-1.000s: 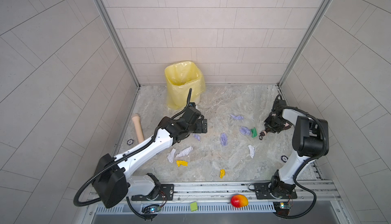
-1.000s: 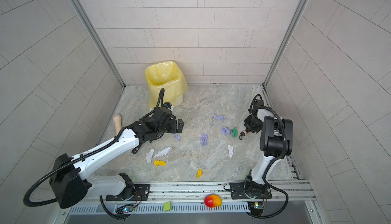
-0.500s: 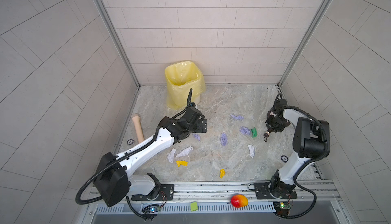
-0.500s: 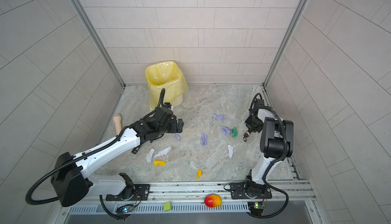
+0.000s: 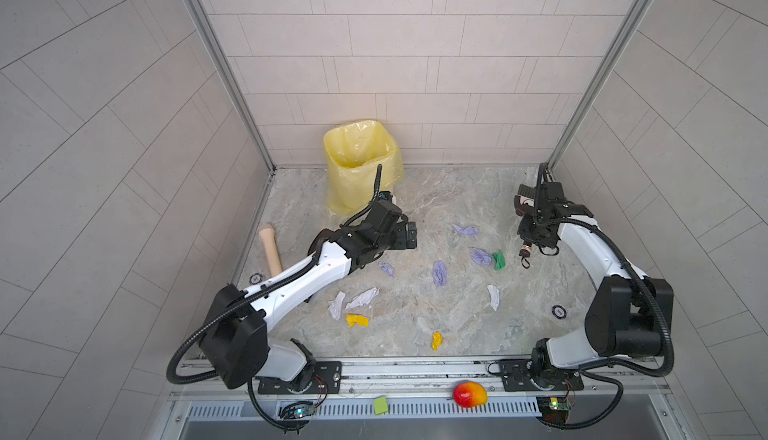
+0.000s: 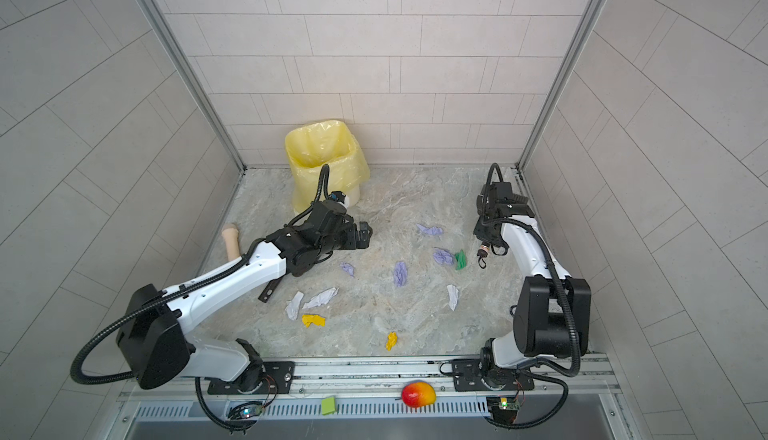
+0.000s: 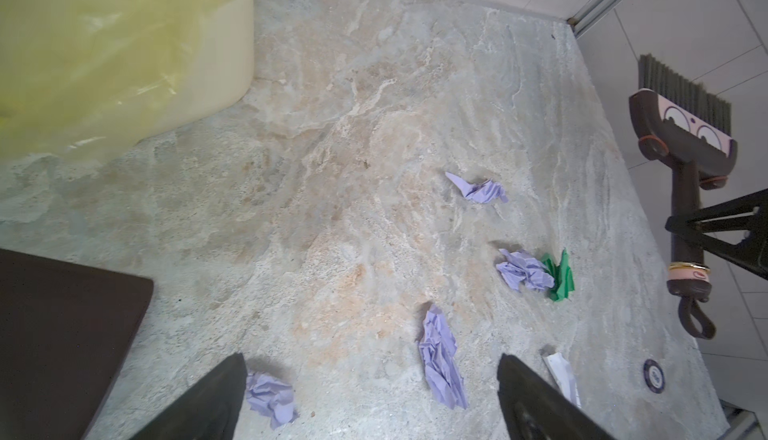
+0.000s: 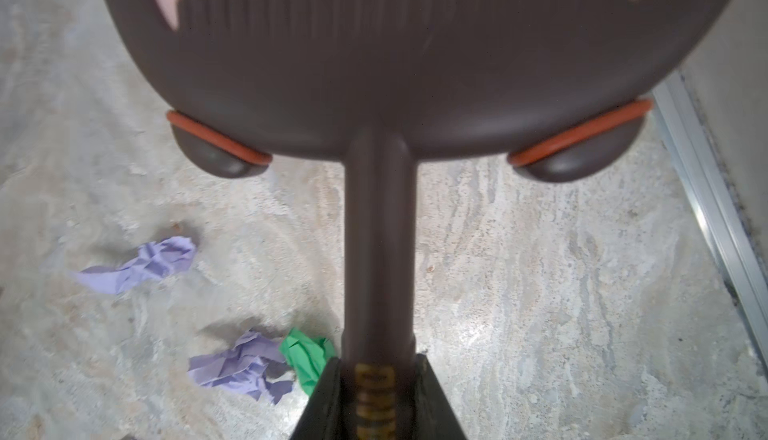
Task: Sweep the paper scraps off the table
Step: 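Carry the brush toward the left gripper while left reaches its head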
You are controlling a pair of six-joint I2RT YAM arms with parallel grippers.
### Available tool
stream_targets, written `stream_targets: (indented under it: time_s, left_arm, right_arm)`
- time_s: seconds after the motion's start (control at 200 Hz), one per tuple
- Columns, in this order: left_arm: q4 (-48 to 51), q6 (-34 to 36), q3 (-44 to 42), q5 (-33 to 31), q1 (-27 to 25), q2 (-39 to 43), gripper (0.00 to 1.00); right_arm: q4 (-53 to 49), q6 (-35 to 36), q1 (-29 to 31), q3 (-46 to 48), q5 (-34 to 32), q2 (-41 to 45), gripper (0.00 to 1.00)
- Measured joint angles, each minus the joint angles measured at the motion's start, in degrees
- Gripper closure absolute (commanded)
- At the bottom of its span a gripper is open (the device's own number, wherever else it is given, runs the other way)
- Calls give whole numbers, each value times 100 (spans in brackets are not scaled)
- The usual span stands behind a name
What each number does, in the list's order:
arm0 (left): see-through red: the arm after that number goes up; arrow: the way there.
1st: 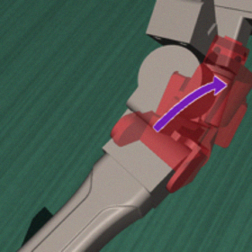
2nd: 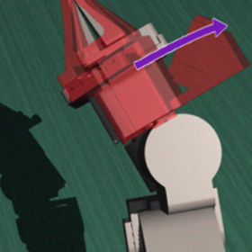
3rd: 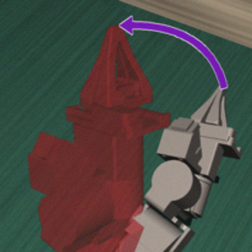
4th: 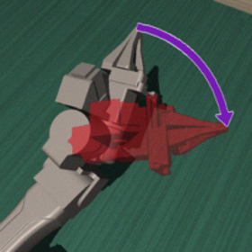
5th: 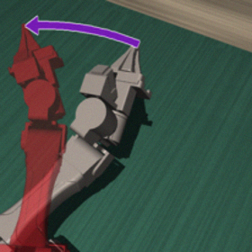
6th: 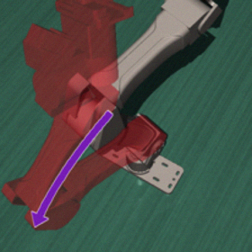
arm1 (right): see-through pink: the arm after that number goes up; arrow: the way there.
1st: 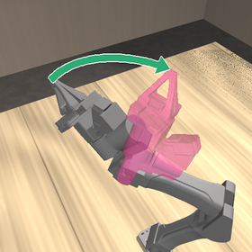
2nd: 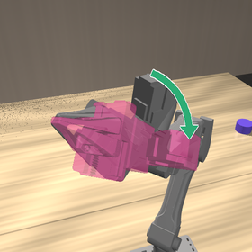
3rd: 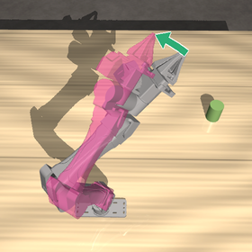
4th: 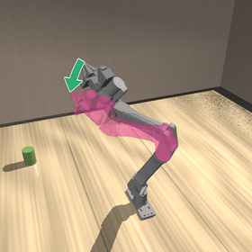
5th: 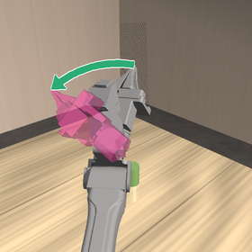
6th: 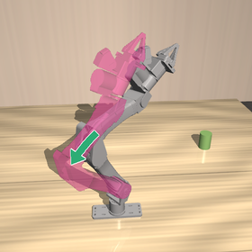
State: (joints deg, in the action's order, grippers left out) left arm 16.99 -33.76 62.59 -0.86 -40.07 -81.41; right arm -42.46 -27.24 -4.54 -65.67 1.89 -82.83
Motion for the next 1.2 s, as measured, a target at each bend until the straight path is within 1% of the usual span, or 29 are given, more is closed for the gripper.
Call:
stream_targets:
  time_s: [0.14,0.28,0.38,0.555,0.66,0.781,0.876,1.071,1.151,1.201]
  left_arm:
    - [-382,-109,44,457,105,-90,0]
    - [-944,-297,44,1058,278,-109,1]
    - [-1419,-433,44,1493,376,-111,1]
    - [-1998,-577,50,2046,433,-151,2]
    - [-2323,-726,52,2315,433,-260,4]
    - [-2616,-896,52,2524,439,-380,6]
    - [-2813,-1047,50,2618,483,-420,10]
    - [-3095,-1300,48,2728,664,-446,23]
    - [-3165,-1342,46,2758,719,-446,29]
    - [-3180,-1375,46,2778,732,-446,35]
  right_arm:
    - [39,306,658,0,31,492,100]
    - [114,632,1274,-4,238,802,100]
    - [101,809,1659,-79,376,837,100]
    - [118,990,2391,-219,577,837,100]
    - [201,1043,2846,-258,675,837,100]
    - [304,1054,3224,-260,774,837,100]
    - [409,1034,3423,-260,811,841,100]
    - [568,1034,3670,-302,876,868,100]
    - [586,1038,3742,-302,951,870,100]
    - [586,1051,3766,-304,977,870,100]
